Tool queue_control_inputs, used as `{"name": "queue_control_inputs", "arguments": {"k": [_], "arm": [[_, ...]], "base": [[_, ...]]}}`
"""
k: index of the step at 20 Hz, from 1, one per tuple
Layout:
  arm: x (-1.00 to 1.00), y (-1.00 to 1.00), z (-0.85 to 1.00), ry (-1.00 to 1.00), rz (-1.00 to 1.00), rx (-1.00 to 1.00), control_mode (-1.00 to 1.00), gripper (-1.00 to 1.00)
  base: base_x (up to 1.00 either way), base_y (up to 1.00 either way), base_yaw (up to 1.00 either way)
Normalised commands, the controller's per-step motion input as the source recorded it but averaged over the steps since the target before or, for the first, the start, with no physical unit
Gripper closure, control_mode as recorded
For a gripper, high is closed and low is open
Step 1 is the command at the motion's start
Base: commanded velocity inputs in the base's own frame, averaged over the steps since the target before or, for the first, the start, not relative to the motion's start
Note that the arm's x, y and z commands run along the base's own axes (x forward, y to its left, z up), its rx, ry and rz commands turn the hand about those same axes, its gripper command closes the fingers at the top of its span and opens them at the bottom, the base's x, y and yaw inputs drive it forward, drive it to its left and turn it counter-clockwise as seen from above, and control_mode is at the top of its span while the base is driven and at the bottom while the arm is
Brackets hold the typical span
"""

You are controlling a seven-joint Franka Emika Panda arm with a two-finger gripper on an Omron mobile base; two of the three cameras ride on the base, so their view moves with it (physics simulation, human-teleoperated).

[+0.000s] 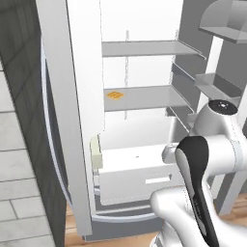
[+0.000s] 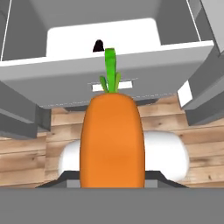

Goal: Place the eggplant and carrot inside the fridge drawer. Close the drawer after placing the vegetables.

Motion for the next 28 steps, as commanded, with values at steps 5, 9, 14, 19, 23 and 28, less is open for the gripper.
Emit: {"name": "queue_control_inputs", "arguments": {"k": [5, 9, 14, 19, 23, 28], "arm": [[0.58, 0.0, 0.31, 0.0, 0.0, 0.0, -1.0, 1.0], [0.85, 0.04, 0.17, 0.01, 0.0, 0.0, -1.0, 1.0], [0.85, 0.09, -0.05, 0.06, 0.0, 0.0, -1.0, 1.0], [0.61, 0.1, -0.35, 0.0, 0.0, -0.01, -1.0, 1.0], [0.47, 0.0, -0.47, 0.02, 0.0, 0.0, -1.0, 1.0], [0.42, 0.0, -0.57, 0.02, 0.0, 0.0, -1.0, 1.0]], "base": [[0.0, 0.0, 0.0], [0.0, 0.0, 0.0], [0.0, 0.0, 0.0], [0.0, 0.0, 0.0], [0.0, 0.0, 0.0], [0.0, 0.0, 0.0]]}}
